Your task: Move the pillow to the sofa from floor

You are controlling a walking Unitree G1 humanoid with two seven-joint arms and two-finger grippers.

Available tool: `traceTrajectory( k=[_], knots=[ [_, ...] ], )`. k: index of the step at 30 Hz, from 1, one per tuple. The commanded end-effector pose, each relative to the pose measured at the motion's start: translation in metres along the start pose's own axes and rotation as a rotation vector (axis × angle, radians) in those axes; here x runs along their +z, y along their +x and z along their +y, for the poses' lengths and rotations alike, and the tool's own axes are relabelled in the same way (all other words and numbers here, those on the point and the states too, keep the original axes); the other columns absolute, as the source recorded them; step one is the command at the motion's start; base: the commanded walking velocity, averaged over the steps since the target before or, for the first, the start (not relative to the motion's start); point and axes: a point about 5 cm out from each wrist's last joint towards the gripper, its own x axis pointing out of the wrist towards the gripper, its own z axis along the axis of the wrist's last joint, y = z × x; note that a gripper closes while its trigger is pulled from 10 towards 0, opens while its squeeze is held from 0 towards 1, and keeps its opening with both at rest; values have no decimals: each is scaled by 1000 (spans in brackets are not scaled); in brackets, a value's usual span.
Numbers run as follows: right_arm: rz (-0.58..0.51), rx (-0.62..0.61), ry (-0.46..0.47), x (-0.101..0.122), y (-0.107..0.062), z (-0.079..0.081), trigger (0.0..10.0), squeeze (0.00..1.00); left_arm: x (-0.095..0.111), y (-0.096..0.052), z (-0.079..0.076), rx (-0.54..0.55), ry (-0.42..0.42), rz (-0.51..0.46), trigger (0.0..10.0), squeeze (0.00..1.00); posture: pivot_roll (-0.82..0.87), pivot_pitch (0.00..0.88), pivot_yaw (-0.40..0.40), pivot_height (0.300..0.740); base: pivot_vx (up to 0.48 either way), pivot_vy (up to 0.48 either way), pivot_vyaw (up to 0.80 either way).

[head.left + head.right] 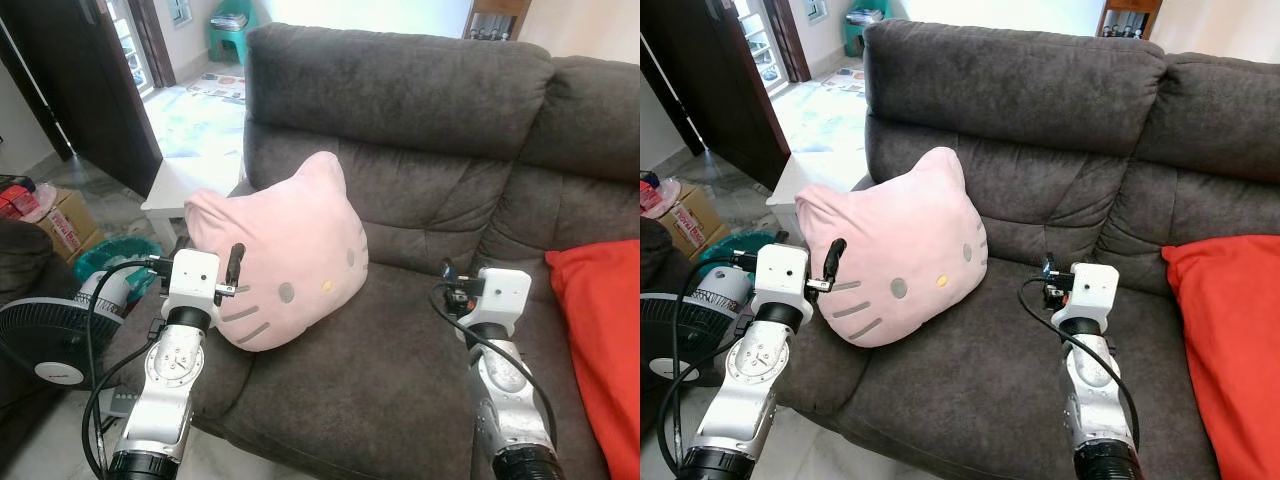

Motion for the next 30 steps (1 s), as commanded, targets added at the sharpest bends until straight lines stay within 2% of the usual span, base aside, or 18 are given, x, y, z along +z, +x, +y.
traceTrajectory(
  k=[1, 15, 30],
  knots=[
    [2, 1, 3, -1, -1, 0, 10000, 0, -1, -1, -2, -5, -4, 7, 10000, 0, 140, 0, 3, 740, 0, 0, 0],
    [-2, 13, 6, 1, 3, 6, 10000, 0, 1, 3, -2, -5, -2, 0, 10000, 0, 152, 0, -4, 740, 0, 0, 0],
    [-3, 13, 8, 2, 5, 5, 10000, 0, 4, 3, -4, -5, 4, -9, 10000, 0, 152, 15, -6, 740, -17, 0, 0]
  ],
)
